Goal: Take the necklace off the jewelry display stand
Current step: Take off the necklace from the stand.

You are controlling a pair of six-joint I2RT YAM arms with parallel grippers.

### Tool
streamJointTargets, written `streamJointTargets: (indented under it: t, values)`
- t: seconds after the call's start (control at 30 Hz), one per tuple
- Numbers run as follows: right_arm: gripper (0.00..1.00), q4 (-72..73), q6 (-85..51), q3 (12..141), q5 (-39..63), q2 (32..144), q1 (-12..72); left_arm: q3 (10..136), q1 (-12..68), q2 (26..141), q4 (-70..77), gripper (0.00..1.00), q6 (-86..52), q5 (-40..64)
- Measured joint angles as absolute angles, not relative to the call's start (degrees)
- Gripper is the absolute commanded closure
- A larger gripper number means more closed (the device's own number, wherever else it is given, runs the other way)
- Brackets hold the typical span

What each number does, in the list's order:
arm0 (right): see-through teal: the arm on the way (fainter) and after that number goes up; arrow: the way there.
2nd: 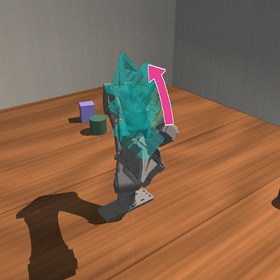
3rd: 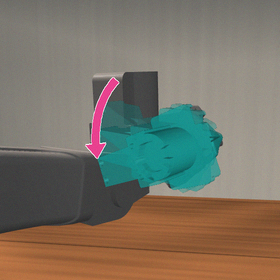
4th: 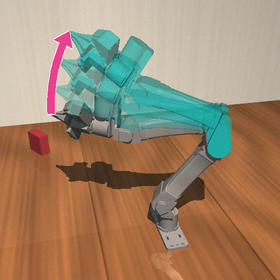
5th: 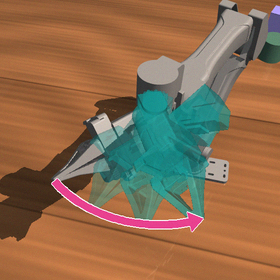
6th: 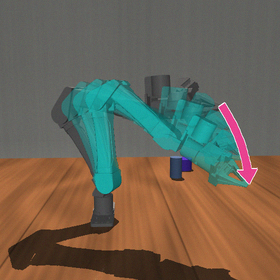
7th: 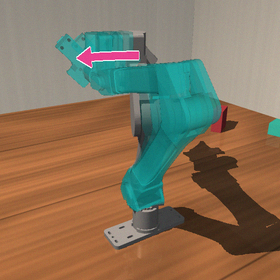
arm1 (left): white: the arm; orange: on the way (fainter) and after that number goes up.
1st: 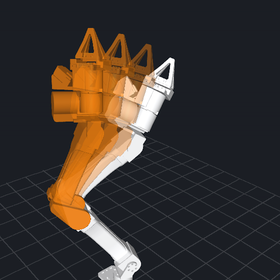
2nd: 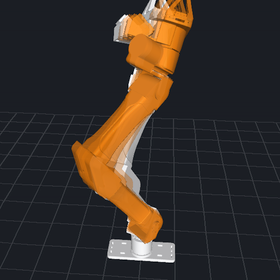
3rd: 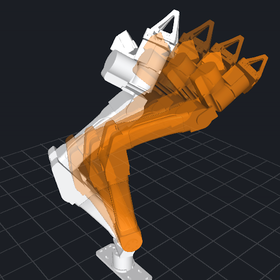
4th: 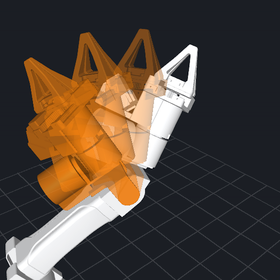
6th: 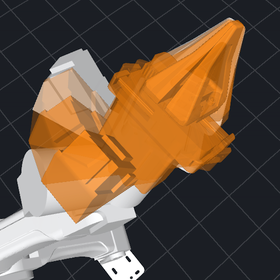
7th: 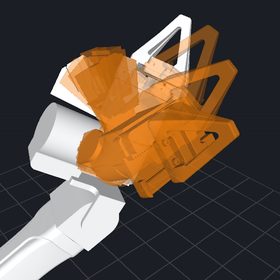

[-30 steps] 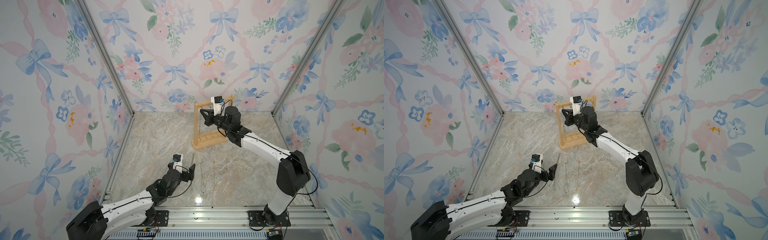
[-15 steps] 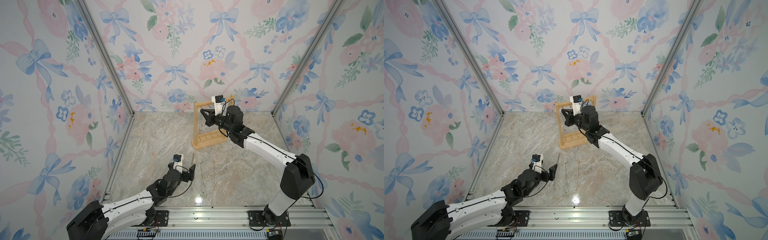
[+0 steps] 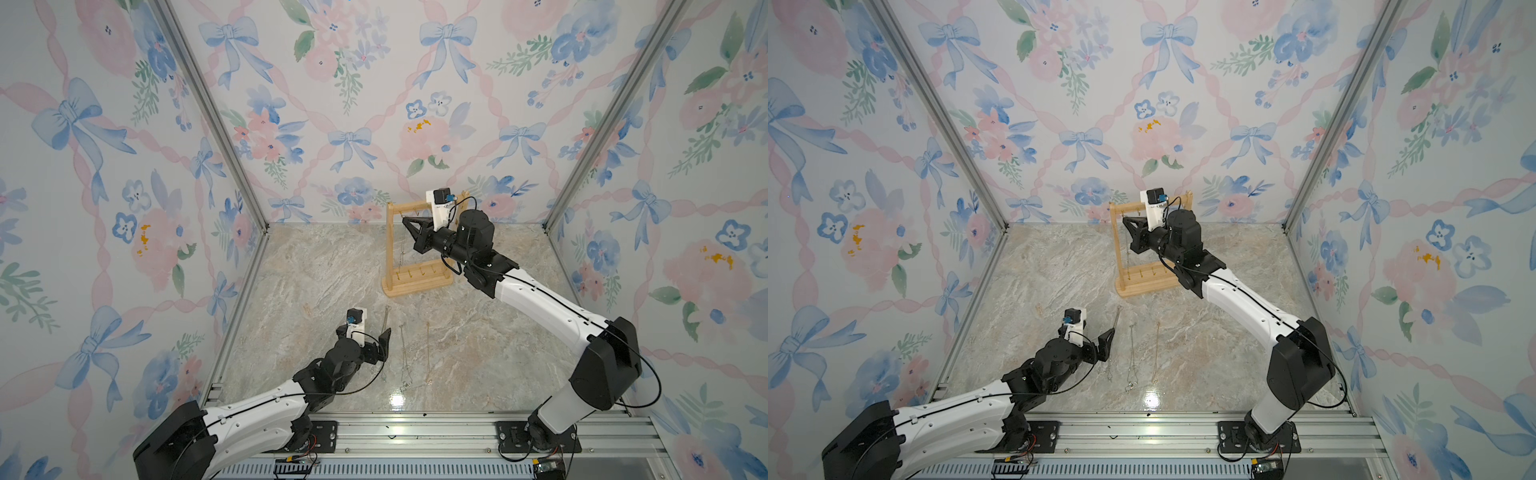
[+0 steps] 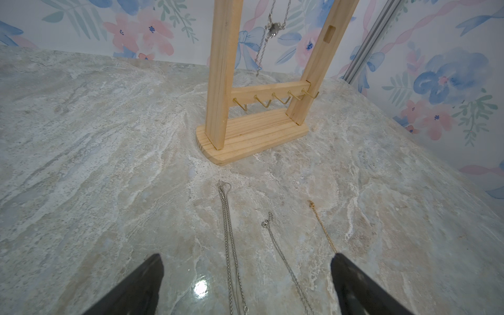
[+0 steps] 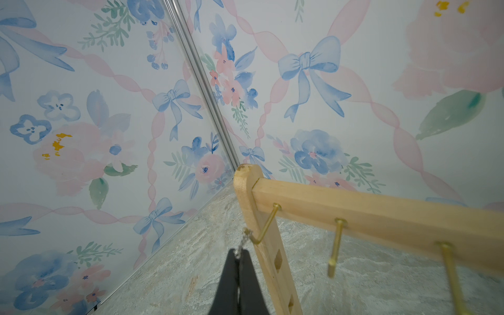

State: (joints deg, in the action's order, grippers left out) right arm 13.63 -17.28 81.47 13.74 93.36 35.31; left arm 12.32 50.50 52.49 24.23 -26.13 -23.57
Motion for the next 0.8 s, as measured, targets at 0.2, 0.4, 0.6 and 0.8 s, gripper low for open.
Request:
streamJointTargets:
  t: [0.2, 0.4, 0.6, 0.8]
  values:
    - [1.00, 11.3, -17.1, 82.1, 14.0, 93.3, 35.4, 12.3, 50.5, 53.0, 24.2, 0.02, -26.1, -23.6]
    - [1.00, 9.6, -17.1, 85.4, 14.3, 93.3, 35.7, 12.3, 50.5, 53.1, 24.2, 0.02, -26.1, -23.6]
    - [1.00, 9.3, -16.9, 87.4, 14.8, 93.3, 36.2, 12.3, 50.5, 53.1, 24.2, 0.02, -26.1, -23.6]
    - [1.00, 8.0, -16.4, 87.5, 14.8, 93.2, 36.2, 12.3, 50.5, 53.1, 24.2, 0.02, -26.1, -23.6]
